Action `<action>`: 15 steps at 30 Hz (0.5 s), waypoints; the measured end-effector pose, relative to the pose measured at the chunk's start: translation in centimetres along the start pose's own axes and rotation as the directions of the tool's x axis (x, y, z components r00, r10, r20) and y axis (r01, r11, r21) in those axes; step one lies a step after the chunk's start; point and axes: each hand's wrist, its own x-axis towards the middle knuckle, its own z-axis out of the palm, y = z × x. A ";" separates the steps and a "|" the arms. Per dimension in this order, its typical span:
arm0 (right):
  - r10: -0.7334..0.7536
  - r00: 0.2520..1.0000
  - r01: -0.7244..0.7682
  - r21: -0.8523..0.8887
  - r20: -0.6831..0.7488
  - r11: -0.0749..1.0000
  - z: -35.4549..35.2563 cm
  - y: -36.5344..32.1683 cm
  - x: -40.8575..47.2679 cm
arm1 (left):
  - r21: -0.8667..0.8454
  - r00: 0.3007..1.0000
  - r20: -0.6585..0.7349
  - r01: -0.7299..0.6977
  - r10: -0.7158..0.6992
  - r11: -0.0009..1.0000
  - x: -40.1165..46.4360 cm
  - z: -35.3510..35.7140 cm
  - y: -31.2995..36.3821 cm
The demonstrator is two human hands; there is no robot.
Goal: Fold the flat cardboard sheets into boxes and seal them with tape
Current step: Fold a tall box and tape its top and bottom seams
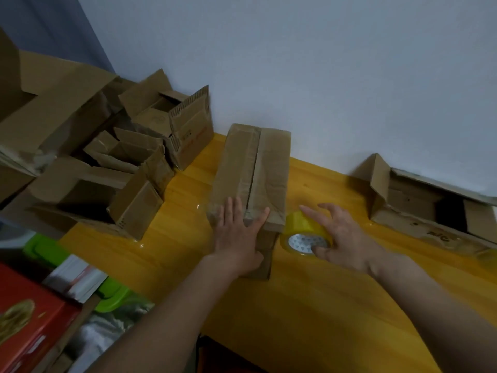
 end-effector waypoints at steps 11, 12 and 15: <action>-0.072 0.994 0.061 -0.144 -0.077 0.988 5.0 -6.8 5.4 | 0.049 0.961 -0.236 -0.136 0.143 0.990 -1.1 1.8 -6.4; -0.082 0.993 0.068 -0.165 -0.079 0.984 5.1 -6.7 5.4 | 0.080 0.959 -0.242 -0.135 0.151 0.988 -1.3 2.3 -6.7; -0.122 0.990 0.106 -0.203 -0.065 0.973 4.8 -6.2 5.6 | 0.029 0.940 -0.287 -0.184 0.184 0.983 -1.8 3.7 -6.3</action>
